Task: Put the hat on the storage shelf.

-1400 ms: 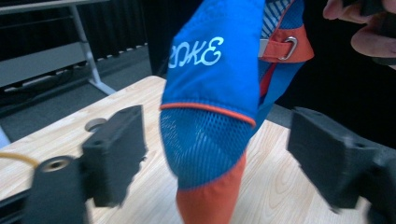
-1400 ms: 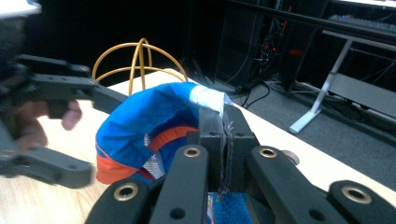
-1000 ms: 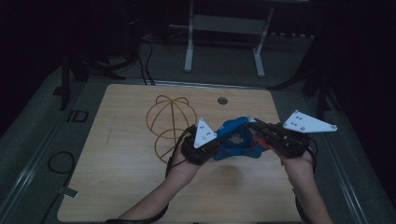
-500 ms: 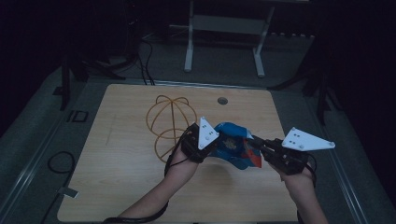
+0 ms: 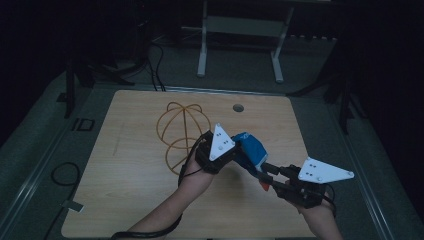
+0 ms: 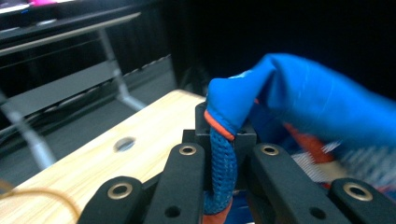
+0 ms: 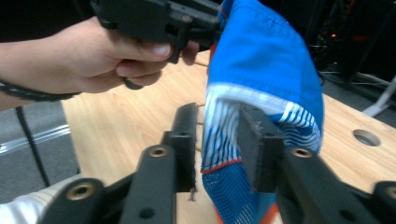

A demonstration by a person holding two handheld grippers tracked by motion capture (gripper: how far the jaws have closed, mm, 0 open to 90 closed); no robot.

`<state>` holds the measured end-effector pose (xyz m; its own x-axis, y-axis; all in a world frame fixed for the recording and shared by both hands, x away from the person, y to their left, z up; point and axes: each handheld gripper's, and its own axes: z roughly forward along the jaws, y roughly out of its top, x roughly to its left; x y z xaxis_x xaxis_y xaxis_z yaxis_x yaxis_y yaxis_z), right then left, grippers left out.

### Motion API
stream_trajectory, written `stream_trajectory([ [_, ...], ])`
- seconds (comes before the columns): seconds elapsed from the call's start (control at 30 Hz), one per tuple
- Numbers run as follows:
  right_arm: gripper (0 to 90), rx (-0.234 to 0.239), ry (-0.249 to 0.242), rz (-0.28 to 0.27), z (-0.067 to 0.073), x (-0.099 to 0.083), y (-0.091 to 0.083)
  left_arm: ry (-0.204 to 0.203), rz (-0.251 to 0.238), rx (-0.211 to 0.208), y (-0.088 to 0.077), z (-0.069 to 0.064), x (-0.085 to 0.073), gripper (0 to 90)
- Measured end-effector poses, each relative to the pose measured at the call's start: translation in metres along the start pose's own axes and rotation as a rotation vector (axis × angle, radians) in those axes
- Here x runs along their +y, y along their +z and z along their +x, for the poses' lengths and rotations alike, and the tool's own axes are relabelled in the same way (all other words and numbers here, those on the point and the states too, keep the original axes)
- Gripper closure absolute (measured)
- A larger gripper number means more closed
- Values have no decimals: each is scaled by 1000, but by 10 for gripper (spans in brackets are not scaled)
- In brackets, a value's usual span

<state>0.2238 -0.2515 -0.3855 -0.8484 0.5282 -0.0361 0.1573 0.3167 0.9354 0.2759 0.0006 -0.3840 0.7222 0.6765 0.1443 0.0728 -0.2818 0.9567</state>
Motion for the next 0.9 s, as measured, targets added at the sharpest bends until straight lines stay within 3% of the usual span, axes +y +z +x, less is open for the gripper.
stream_trajectory([
  [0.03, 629, -1, -4, 1, 1, 1, -1, 1, -27, -31, -2, 1, 0, 869],
  [0.1, 599, 7, -5, 3, 2, 3, -3, 26, -52, -25, -6, 1, 0, 869],
  [0.2, 564, 26, 5, -19, 3, 6, -9, 1, -114, -74, -11, 7, 0, 868],
  [0.27, 564, 8, -8, -34, 3, 9, -14, 3, -134, -85, -14, 10, 0, 868],
  [0.33, 565, 0, -9, -57, 2, 12, -20, 2, -180, -125, -18, 14, -1, 868],
  [0.37, 565, -14, -14, -65, 0, 13, -23, 18, -191, -131, -20, 15, -1, 868],
  [0.47, 577, -47, -11, -75, -6, 13, -30, 27, -251, -233, -26, 19, -3, 868],
  [0.5, 577, -49, -8, -71, -8, 13, -30, 33, -258, -270, -27, 20, -2, 867],
  [0.6, 574, -32, -3, -57, -7, 10, -27, 35, -271, -329, -30, 21, -2, 867],
  [0.7, 570, -15, -12, -49, -4, 9, -23, 42, -276, -346, -31, 20, -2, 867],
  [0.8, 560, 11, -36, -37, 1, 9, -16, 49, -268, -418, -29, 16, -3, 867],
  [0.9, 561, 27, -50, -29, 3, 10, -10, 60, -257, -444, -27, 12, -3, 867],
])
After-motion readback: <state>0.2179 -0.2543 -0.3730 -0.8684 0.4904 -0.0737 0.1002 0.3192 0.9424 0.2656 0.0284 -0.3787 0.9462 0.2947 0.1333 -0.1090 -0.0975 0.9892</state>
